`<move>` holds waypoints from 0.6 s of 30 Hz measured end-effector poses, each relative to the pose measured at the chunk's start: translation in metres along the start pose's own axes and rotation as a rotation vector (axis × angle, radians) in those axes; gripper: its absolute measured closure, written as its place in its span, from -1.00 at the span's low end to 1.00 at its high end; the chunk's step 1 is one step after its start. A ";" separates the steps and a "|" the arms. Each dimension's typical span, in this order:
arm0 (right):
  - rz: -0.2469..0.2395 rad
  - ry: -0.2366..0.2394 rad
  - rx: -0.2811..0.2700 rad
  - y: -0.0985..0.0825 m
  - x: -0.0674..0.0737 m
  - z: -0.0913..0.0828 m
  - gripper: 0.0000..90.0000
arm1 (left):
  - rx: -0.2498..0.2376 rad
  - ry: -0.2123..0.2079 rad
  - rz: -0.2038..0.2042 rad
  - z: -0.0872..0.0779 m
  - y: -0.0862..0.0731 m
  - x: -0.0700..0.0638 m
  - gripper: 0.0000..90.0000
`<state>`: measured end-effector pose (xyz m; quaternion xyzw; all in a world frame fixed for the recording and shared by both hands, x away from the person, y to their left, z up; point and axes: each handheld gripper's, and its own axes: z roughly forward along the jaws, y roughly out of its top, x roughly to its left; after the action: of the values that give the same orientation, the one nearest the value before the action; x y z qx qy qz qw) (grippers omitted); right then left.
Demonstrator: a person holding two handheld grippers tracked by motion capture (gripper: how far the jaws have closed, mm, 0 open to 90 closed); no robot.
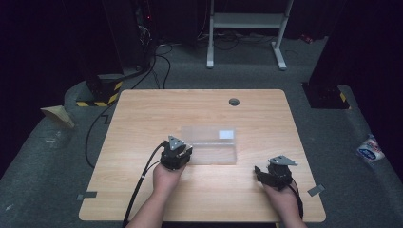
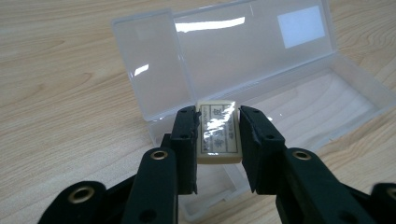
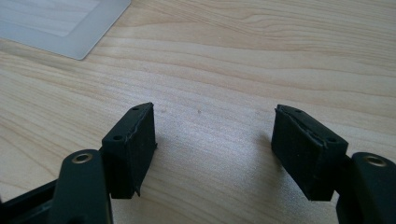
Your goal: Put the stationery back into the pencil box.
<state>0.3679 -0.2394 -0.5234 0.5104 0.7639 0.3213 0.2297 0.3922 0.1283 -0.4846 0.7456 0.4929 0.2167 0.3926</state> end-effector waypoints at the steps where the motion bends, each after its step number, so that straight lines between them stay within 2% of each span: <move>1: 0.000 0.000 0.000 0.000 0.000 0.000 -0.33 | 0.002 0.004 0.001 0.001 0.000 0.000 0.51; 10: 0.000 0.000 0.000 0.000 0.000 0.000 -0.33 | 0.019 0.021 -0.012 0.008 -0.002 0.000 0.51; 18: 0.000 0.000 0.000 0.000 0.000 0.000 -0.33 | 0.031 0.037 -0.008 0.012 -0.004 0.000 0.51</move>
<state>0.3679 -0.2394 -0.5233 0.5106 0.7638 0.3212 0.2296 0.3985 0.1241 -0.4949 0.7457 0.5062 0.2212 0.3725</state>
